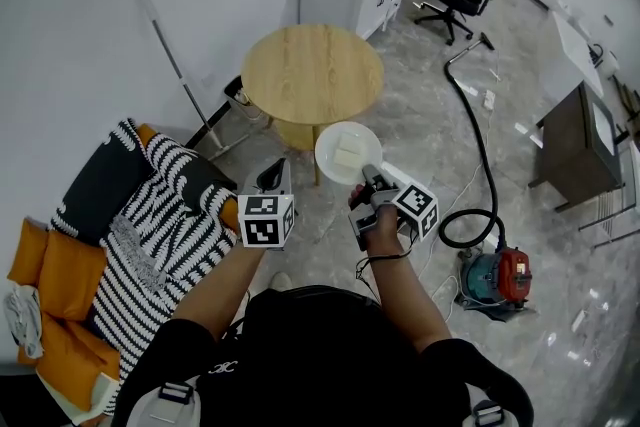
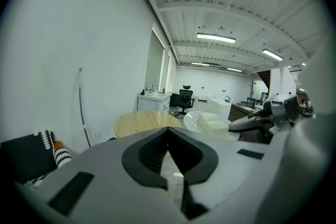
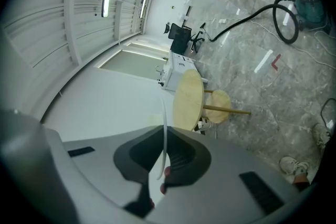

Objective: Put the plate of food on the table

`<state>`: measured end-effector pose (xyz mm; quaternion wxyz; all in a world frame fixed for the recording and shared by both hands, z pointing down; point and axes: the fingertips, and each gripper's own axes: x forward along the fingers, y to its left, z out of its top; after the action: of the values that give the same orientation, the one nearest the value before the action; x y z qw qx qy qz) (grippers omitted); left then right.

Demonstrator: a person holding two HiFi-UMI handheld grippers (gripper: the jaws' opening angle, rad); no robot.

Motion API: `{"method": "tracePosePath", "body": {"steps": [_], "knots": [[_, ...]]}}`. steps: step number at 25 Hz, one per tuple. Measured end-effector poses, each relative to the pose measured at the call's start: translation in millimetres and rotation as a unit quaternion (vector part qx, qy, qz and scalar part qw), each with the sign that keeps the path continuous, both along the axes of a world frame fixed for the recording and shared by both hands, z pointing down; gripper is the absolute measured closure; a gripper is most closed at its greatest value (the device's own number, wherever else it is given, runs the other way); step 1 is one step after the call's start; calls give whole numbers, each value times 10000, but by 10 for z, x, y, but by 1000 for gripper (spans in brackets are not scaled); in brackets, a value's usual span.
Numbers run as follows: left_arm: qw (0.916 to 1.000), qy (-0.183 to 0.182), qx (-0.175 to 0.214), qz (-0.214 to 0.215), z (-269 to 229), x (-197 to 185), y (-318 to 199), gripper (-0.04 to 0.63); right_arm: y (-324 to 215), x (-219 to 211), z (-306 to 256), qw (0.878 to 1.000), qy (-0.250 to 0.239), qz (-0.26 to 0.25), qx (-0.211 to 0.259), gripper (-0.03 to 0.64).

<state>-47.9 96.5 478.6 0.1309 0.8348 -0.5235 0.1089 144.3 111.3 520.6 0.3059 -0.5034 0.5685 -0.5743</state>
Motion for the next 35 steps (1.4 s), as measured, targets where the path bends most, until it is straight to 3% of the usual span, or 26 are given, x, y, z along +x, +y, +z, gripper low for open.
{"method": "tracePosePath", "body": {"steps": [35], "knots": [[9978, -244, -152, 597, 271, -845, -579, 588, -383, -686, 118, 9980, 9, 629, 27, 598]]}}
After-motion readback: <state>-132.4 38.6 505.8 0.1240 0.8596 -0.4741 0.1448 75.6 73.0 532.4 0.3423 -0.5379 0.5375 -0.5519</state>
